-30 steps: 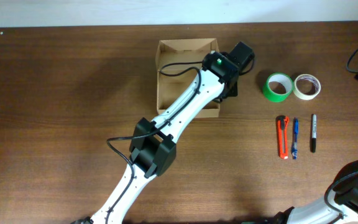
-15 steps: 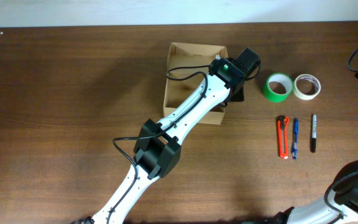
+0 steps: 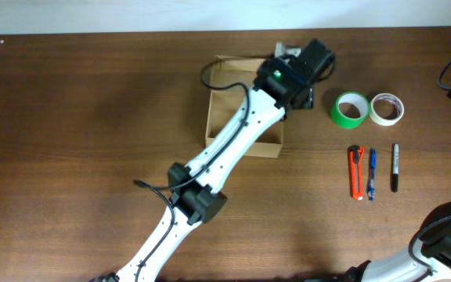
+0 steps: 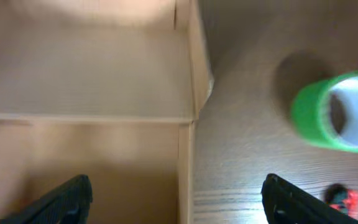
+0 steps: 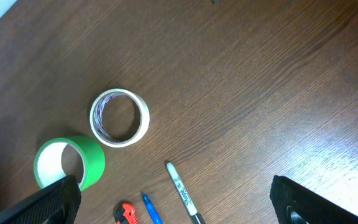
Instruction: Pack container
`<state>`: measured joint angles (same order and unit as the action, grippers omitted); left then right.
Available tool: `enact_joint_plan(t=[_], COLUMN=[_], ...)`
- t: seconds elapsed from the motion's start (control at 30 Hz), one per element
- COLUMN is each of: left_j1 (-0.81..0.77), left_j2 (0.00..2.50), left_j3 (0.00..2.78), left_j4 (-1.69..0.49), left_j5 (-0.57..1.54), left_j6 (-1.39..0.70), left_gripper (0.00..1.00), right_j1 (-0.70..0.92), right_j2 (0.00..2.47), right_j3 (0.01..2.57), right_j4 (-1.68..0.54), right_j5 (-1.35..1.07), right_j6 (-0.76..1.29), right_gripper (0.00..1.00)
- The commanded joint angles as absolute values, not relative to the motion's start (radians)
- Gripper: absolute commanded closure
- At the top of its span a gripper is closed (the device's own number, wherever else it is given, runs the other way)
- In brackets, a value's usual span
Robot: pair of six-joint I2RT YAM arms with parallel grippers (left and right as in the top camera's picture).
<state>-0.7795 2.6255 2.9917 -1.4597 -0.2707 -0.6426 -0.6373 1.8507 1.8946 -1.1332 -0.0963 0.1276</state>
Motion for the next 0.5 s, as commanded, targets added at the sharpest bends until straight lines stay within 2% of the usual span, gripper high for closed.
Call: enact_joint_plan(t=[0.0,0.23,0.27,0.47], left_j1=[-0.752,-0.625,-0.599,-0.384], left_j2=[2.599,2.407,2.383,2.231], left_j3=[3.142,3.137,3.136,3.136], left_j4=[-1.538,-1.687,-1.687,-1.687], left_j5=[-0.34,-0.344,-0.327,-0.33], left_j6=[-0.517,-0.381,-0.337,-0.28], left_gripper=[0.07,0.03,0.0,0.0], right_j1=[-0.641,-0.641,-0.641,-0.633], right_j2=[1.855,1.855,1.854,1.854], right_j3=[1.921,1.921,1.921,1.921], right_j4=[-1.13,-1.104,-1.102,-1.098], right_j5=[-0.105,-0.115,-0.141,-0.387], right_j6=[0.132,0.139,0.14,0.139], right_gripper=[0.01,0.01,0.01,0.01])
